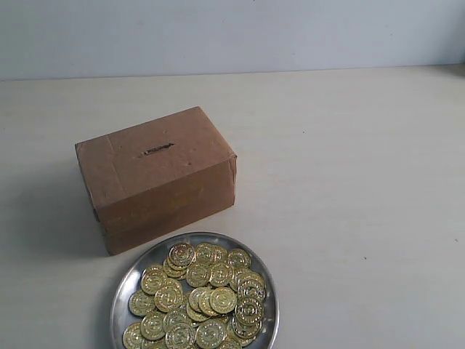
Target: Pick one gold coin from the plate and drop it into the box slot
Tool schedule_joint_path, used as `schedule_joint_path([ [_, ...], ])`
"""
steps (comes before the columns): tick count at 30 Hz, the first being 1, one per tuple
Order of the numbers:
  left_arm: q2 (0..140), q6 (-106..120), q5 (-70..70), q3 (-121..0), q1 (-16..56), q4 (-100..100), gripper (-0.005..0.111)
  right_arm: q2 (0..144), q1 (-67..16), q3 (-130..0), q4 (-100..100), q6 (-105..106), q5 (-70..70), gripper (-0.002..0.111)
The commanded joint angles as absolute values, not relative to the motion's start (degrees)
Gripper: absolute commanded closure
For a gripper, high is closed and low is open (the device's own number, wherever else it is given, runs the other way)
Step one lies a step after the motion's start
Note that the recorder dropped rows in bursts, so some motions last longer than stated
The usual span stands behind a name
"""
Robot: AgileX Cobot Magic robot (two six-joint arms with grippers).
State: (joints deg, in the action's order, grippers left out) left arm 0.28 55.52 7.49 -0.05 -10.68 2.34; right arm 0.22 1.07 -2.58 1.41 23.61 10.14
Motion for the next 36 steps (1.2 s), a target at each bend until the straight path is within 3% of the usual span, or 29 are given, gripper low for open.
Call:
schedule_joint_path([
  [1, 0.0, 55.1, 12.8, 0.0, -10.8, 3.2, 0.107, 0.0, 1.4, -2.3, 1.6, 23.8, 10.8, 0.108],
  [5, 0.0, 55.1, 21.0, 0.0, -10.8, 3.2, 0.107, 0.0, 1.4, -2.3, 1.6, 23.8, 10.8, 0.108],
  [16, 0.0, 55.1, 20.9, 0.0, -10.5, 3.2, 0.107, 0.0, 1.4, -0.3, 1.4, 23.8, 7.2, 0.108],
  [28, 0.0, 55.1, 20.7, 0.0, -3.0, 3.2, 0.107, 0.0, 1.4, -0.3, 1.4, 23.8, -7.3, 0.108],
  [36, 0.0, 55.1, 20.4, 0.0, -1.9, 3.2, 0.107, 0.0, 1.4, -0.1, 4.5, 23.8, -7.8, 0.108],
])
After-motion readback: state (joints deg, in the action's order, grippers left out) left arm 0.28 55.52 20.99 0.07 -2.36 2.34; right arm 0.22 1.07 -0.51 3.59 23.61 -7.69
